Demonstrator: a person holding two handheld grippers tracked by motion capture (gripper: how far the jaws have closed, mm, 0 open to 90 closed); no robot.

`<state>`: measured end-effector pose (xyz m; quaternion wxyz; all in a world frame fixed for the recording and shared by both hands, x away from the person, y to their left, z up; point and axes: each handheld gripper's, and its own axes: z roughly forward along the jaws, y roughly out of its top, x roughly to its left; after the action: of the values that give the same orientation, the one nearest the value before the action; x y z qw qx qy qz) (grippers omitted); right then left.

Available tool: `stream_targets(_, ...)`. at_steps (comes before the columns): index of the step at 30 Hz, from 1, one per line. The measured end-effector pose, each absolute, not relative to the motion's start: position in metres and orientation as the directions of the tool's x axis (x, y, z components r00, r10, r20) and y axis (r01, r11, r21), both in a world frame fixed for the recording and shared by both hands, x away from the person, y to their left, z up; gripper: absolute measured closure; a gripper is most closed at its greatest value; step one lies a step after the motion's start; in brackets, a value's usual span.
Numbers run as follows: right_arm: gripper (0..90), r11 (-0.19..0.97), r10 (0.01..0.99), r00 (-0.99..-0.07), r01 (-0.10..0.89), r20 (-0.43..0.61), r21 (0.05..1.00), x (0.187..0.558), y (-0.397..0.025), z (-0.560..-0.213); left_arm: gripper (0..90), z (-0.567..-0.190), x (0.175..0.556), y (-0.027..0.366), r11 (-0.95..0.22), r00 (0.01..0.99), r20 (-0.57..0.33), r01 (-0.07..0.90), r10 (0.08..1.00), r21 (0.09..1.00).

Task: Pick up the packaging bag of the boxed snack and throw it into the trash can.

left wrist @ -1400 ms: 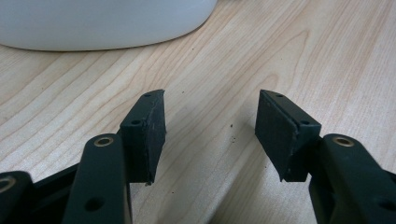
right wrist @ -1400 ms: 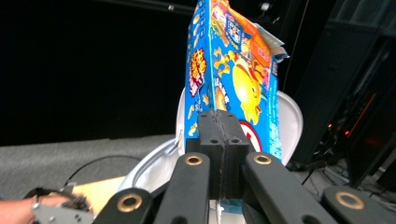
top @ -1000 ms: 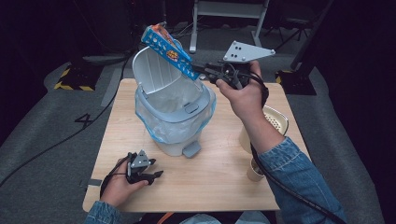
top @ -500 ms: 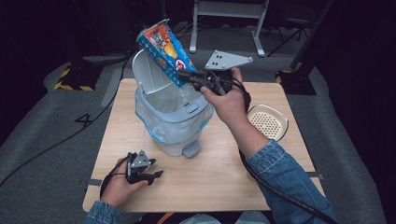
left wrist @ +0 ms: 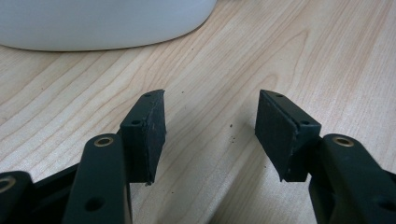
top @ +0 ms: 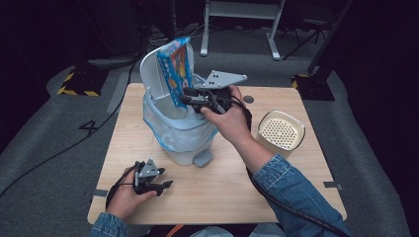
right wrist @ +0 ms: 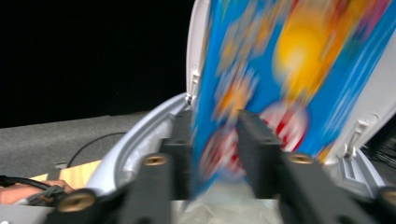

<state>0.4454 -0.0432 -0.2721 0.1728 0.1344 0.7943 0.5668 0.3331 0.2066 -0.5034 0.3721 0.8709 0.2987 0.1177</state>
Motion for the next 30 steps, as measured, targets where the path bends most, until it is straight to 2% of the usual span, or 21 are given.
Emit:
stream_targets(3,50.5,0.304,0.411,-0.906,0.037,-0.096,0.952,0.444,-0.047,-0.270,43.4,-0.503,0.333,0.207,-0.543,0.794,-0.019,0.434,0.608,0.719)
stream_targets(6,44.8,0.289,0.424,-0.901,0.035,-0.095,0.957,0.442,-0.055,-0.264,43.4,-0.504,0.333,0.207,-0.543,0.793,-0.020,0.434,0.608,0.719)
stream_targets(17,37.5,0.333,0.427,-0.896,0.029,-0.123,0.943,0.426,-0.108,-0.240,43.3,-0.503,0.333,0.207,-0.543,0.794,-0.020,0.434,0.608,0.718)
stream_targets(30,33.0,0.374,0.460,-0.885,0.115,-0.076,0.920,0.410,-0.186,-0.251,43.1,-0.503,0.333,0.207,-0.543,0.794,-0.021,0.435,0.607,0.718)
